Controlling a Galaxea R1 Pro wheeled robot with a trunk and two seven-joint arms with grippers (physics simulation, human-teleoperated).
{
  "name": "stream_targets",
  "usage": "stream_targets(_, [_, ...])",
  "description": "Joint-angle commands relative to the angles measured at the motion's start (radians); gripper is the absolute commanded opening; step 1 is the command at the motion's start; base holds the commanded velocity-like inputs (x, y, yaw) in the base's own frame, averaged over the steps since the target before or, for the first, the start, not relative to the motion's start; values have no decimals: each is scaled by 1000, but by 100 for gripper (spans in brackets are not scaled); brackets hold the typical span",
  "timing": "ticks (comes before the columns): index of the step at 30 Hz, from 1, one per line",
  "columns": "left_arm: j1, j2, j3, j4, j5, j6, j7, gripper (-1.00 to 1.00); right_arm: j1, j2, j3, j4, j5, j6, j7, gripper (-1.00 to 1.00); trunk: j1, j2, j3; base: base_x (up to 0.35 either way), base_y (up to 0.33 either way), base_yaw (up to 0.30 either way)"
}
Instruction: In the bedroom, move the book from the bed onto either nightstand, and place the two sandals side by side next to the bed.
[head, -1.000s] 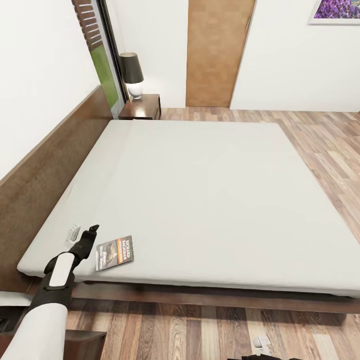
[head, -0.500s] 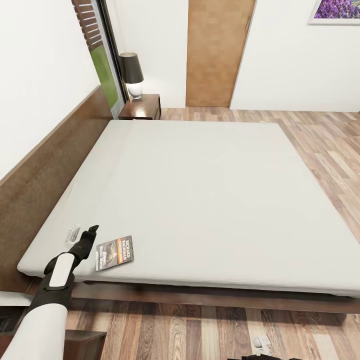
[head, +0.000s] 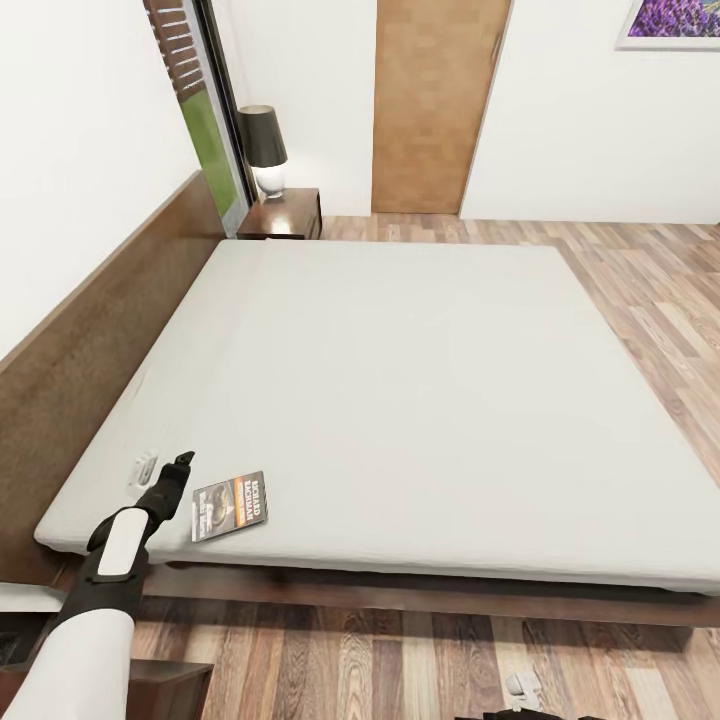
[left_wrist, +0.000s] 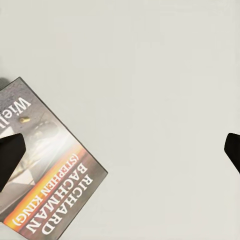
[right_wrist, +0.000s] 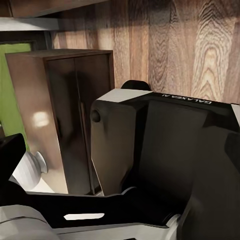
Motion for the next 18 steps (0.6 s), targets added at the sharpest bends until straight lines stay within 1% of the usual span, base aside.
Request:
stream_targets(1, [0,0,1,-2,11,5,7,100,0,0,-7,-1,1,10,5,100,0,-1,-1,0,0,0])
stream_targets(12, [1,0,4,26,12,0,7,100,0,0,-7,-1,1,10,4,100,0,-1,-1,1,0,0])
stream_targets(14, [1,0,4,28,12,-26,8,100,0,0,-7,-1,1,10,4,100,0,-1,-1,147,87,0])
stream_targets(18, [1,0,5,29,13,-38,8,100,0,0,-7,-1,1,10,4,100,0,-1,-1,156,82,0])
